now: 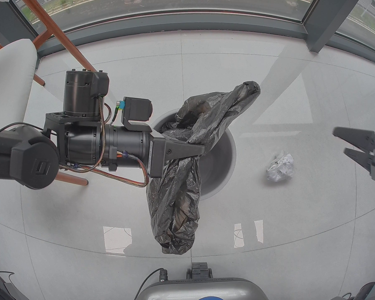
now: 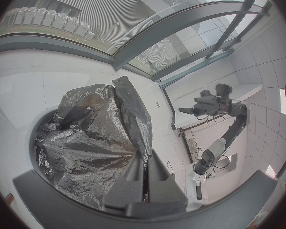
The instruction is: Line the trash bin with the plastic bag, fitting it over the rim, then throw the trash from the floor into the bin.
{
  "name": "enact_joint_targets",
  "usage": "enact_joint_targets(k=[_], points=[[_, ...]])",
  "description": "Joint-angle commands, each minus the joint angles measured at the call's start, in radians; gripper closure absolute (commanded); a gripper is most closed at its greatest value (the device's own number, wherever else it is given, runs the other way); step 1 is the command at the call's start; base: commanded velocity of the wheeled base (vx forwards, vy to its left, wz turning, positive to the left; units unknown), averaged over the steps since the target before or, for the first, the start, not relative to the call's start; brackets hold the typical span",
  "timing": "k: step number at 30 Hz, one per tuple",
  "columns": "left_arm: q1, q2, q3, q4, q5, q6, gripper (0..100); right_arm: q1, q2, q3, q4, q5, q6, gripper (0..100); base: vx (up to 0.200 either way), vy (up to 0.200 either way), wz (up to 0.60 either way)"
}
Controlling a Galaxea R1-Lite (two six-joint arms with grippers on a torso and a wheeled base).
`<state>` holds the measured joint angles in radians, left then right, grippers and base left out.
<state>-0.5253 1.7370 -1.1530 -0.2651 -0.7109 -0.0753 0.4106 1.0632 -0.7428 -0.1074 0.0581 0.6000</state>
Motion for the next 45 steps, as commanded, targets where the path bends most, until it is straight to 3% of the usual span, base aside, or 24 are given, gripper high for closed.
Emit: enact_joint_targets(k=[1,12,21,26,39,45], points=[[-0.041,0.001,0.029,-0.002,0.025,0.031,100,0.208,0.649,-0.429,-0.008,0.051,0.179,0,0.000,0.000,0.00],[-0.071,-0.002,0.045,-0.002,0.048,0.029,100,0.188,0.791,-0.584,0.005,0.049,0.175,0,0.000,0.000,0.00],[-0.070,-0.001,0.049,0.000,0.050,0.028,100,0.142,0.761,-0.592,-0.005,0.048,0.164,0,0.000,0.000,0.00],[-0.070,0.006,0.050,0.000,0.079,0.028,100,0.089,0.670,-0.621,0.008,0.049,0.112,0,0.000,0.000,0.00],[-0.070,0.039,0.033,0.001,0.120,0.022,100,0.085,0.563,-0.515,0.123,0.049,0.099,0,0.000,0.000,0.00],[-0.070,0.033,0.038,0.001,0.120,0.020,100,0.079,0.583,-0.478,0.120,0.049,0.024,0,0.000,0.000,0.00]])
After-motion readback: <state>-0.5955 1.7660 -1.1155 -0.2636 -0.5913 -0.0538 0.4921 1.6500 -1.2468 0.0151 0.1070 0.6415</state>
